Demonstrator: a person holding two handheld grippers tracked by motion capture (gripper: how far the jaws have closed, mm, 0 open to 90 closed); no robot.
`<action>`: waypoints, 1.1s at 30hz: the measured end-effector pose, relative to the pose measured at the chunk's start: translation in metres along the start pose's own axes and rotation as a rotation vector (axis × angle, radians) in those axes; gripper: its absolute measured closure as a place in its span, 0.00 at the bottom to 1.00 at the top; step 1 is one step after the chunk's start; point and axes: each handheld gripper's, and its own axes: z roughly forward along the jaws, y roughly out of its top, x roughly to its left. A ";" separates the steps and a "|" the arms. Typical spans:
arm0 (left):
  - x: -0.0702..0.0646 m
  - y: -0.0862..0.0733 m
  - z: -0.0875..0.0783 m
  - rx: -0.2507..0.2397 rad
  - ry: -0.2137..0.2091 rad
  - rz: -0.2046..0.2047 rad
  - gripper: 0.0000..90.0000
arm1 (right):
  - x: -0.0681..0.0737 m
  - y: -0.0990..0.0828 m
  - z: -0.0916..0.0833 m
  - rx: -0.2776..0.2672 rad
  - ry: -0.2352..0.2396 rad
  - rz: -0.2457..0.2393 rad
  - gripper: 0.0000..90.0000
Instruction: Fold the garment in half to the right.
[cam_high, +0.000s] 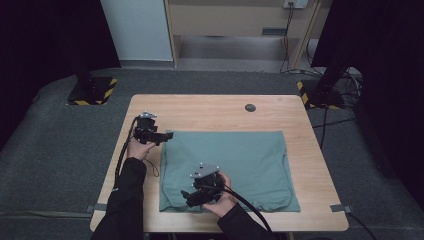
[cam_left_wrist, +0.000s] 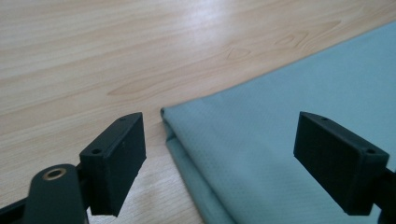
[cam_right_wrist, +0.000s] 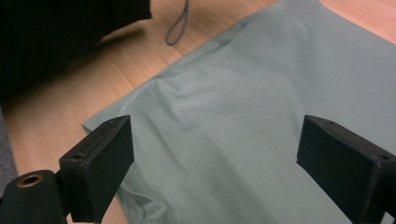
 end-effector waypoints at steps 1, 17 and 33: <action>0.002 -0.001 0.002 0.005 -0.001 0.000 0.18 | 0.002 0.000 0.001 0.002 0.003 -0.002 0.12; 0.011 -0.022 0.029 0.026 -0.045 -0.038 0.19 | 0.030 0.000 0.024 0.029 0.070 -0.022 0.12; 0.012 -0.027 0.039 0.006 -0.047 -0.034 0.21 | 0.052 -0.003 0.046 0.071 0.114 -0.053 0.11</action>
